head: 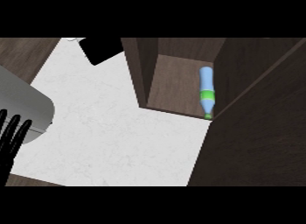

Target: Pick up the bottled water, place it into the cabinet and close the cabinet

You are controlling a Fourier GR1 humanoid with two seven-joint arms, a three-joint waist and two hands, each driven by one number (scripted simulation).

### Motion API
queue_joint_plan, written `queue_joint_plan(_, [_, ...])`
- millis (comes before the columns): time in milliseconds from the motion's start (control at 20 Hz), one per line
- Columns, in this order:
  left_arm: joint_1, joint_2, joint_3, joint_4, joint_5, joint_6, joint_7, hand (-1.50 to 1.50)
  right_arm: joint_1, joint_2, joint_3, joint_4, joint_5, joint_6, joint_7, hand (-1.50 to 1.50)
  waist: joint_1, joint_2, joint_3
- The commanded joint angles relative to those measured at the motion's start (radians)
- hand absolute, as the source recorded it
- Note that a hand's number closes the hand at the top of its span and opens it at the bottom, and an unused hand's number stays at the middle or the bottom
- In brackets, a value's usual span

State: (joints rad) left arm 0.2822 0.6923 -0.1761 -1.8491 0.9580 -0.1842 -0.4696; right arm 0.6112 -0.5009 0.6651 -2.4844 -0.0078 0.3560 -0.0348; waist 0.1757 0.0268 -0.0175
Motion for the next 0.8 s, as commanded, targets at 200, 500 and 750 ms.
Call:
queue_joint_plan(200, [-0.005, 0.035, 0.022, 0.012, 0.019, -0.044, 0.017, -1.50, -0.161, 0.013, 0.122, -0.033, 0.015, 0.074, 0.125, 1.50, 0.053, 0.010, -0.007])
queue_joint_plan(500, [-0.015, 0.045, 0.032, 0.012, 0.037, -0.064, 0.025, -1.50, -0.273, -0.010, 0.076, -0.030, 0.006, 0.112, 0.141, 1.50, 0.078, 0.008, -0.009])
queue_joint_plan(750, [-0.019, 0.058, 0.050, 0.036, 0.033, -0.071, 0.023, -1.50, -0.310, -0.007, 0.079, -0.014, -0.002, 0.116, 0.183, 1.50, 0.066, 0.006, -0.012])
